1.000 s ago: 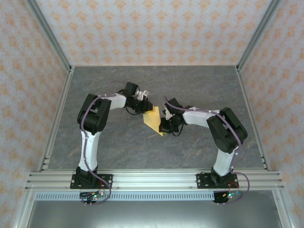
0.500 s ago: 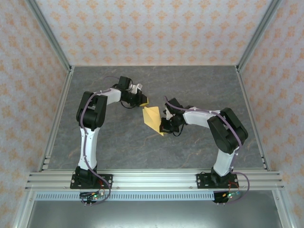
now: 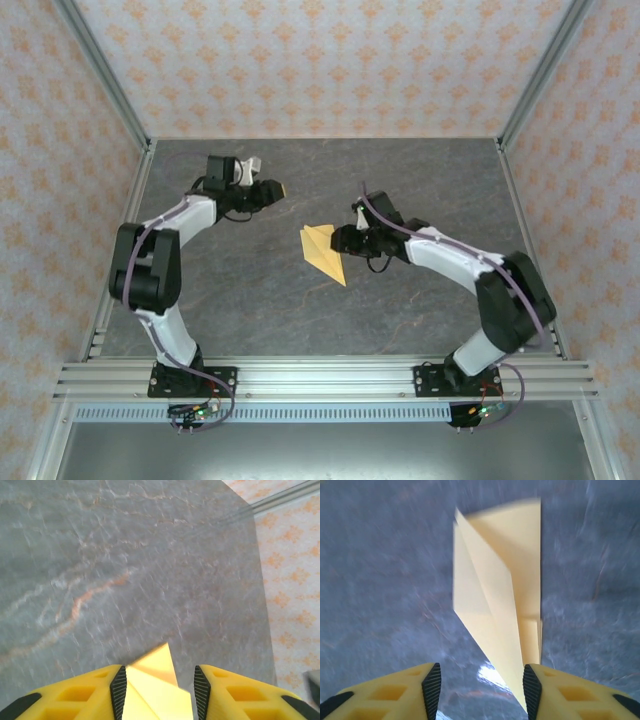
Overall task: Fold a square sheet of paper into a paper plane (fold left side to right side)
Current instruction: Turn over the paper at the center of the table.
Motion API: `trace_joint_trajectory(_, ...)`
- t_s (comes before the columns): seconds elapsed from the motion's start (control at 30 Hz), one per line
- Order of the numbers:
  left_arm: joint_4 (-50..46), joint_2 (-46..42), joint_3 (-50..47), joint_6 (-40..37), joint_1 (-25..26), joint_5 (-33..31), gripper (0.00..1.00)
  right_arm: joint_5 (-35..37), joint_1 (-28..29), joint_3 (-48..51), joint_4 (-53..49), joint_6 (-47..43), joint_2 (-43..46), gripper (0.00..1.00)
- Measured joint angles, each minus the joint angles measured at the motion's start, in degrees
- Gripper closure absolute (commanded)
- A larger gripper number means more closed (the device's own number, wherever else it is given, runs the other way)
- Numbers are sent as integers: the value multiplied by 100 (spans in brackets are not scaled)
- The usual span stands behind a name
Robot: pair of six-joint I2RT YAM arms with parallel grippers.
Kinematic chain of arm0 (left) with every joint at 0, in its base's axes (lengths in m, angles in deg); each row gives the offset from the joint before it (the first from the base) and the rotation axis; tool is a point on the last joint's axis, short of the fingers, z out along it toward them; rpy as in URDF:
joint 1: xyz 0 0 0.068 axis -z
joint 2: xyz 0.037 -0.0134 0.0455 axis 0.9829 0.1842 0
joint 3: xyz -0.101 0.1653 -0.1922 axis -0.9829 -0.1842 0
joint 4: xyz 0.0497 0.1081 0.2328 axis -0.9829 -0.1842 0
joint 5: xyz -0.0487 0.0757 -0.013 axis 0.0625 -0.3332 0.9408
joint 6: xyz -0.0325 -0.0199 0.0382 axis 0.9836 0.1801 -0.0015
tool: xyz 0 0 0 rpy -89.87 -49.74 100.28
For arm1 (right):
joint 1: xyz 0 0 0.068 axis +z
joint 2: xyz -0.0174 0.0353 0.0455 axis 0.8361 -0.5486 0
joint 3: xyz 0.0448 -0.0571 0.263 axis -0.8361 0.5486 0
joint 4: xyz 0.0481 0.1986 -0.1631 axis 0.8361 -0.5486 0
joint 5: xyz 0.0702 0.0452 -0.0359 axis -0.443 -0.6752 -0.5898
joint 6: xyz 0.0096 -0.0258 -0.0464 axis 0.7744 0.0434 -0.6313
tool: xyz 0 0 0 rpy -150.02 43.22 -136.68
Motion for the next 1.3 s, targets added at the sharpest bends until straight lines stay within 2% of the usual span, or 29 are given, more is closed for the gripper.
trace_joint_trajectory(0.17, 264, -83, -857, 389, 503, -136, 57, 619, 0, 452, 446, 17, 789, 38)
trace_joint_trajectory(0.37, 546, 358, -918, 741, 1130, -188, 60, 920, 0, 793, 669, 72, 922, 38)
trace_joint_trajectory(0.67, 817, 905, -695, 1023, 1211, -186, 60, 1137, 0, 861, 671, 70, 997, 37)
trace_joint_trajectory(1.03, 916, 1141, -470, 1128, 1353, -184, 69, 1226, 0, 872, 671, 70, 1056, 36)
trace_joint_trajectory(1.13, 962, 1204, -398, 1204, 1390, -181, 73, 1220, -13, 896, 680, 111, 1060, 30)
trace_joint_trajectory(1.3, 1069, 1231, -345, 1318, 1469, -162, 89, 955, -216, 1080, 826, 271, 1185, 12)
